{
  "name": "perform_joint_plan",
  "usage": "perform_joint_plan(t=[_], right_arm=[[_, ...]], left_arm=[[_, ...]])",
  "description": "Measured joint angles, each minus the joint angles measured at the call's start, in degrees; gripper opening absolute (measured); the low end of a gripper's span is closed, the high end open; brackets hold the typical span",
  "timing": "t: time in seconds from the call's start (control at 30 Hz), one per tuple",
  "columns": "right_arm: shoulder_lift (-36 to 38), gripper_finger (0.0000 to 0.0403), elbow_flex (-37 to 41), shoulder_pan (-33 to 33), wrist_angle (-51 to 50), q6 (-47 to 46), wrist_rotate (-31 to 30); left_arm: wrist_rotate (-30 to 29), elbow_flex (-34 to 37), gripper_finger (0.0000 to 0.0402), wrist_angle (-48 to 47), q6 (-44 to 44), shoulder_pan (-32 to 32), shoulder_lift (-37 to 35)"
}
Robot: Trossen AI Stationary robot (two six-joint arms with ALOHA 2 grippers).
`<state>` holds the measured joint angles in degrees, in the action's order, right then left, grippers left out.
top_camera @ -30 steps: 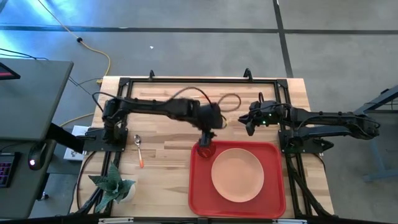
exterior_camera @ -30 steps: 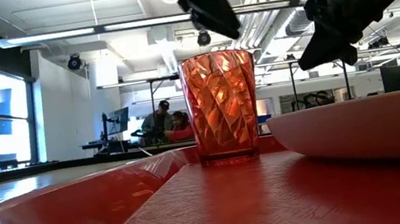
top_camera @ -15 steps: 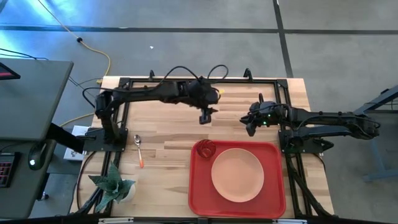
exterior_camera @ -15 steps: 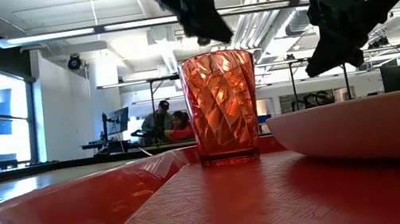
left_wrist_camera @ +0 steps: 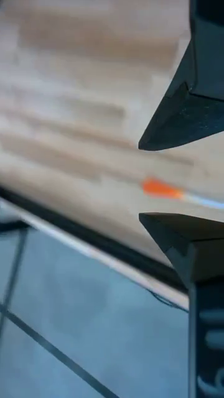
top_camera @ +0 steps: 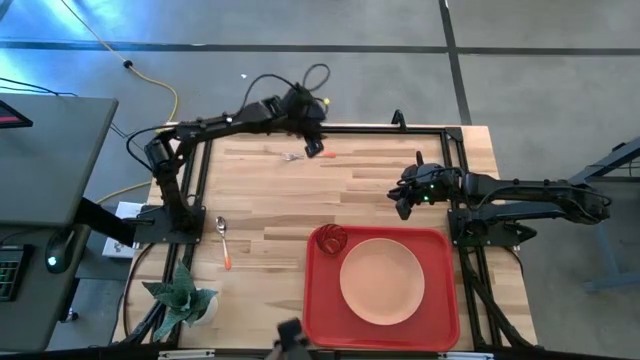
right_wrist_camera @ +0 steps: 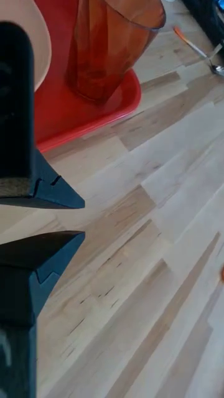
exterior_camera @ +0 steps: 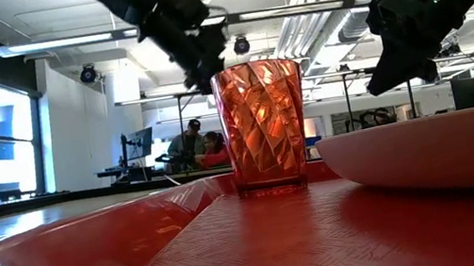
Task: Pick and place plate/cup/fork/spoon on tray
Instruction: Put the orange fork on the orange serving tray to the right of the light orange plate
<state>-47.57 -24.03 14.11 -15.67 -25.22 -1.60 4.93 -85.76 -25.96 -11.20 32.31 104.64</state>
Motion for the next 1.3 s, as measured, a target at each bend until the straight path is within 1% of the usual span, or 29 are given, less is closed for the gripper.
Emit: perform_joint_plan(t=[0.1,0.2,0.33,0.4,0.57,0.63,0.77,0.9,1.03,1.13,1.3], right_arm=[[0.0,0.0058,0.0,0.0,0.1,0.1,-1.8],[0.0,0.0058,0.0,0.0,0.1,0.2,-4.1],[0.0,0.0058,0.0,0.0,0.2,0.2,-4.3],[0.0,0.0058,0.0,0.0,0.6,0.2,-4.3],[0.0,0.0058,0.0,0.1,3.7,1.1,-4.3],[0.0,0.0058,0.0,0.1,5.0,1.2,-4.0],[0.0,0.0058,0.0,0.1,6.3,1.3,-3.9],[0.0,0.0058,0.0,0.1,7.6,2.5,-3.9],[0.0,0.0058,0.0,0.1,9.5,3.4,-3.9],[0.0,0.0058,0.0,0.1,10.3,4.6,-3.9],[0.0,0.0058,0.0,0.1,10.4,5.8,-4.0]], left_arm=[[-0.9,2.0,0.0163,0.2,-0.5,3.1,0.0],[-0.7,4.8,0.0163,0.1,-3.1,5.6,0.0],[-0.7,9.7,0.0163,1.9,-8.2,7.4,0.1],[-0.6,12.3,0.0163,5.1,-10.4,7.8,0.1],[-0.5,19.2,0.0163,16.8,-16.3,7.7,0.1],[0.1,20.8,0.0163,19.5,-18.1,7.5,0.1],[0.6,21.4,0.0163,18.7,-17.1,7.4,0.1],[4.4,21.4,0.0163,18.1,-15.8,7.4,0.4],[5.2,21.4,0.0163,16.5,-13.0,6.7,2.4],[4.5,21.4,0.0163,15.4,-13.4,5.9,4.0],[0.6,21.4,0.0163,15.2,-15.5,5.4,7.0]])
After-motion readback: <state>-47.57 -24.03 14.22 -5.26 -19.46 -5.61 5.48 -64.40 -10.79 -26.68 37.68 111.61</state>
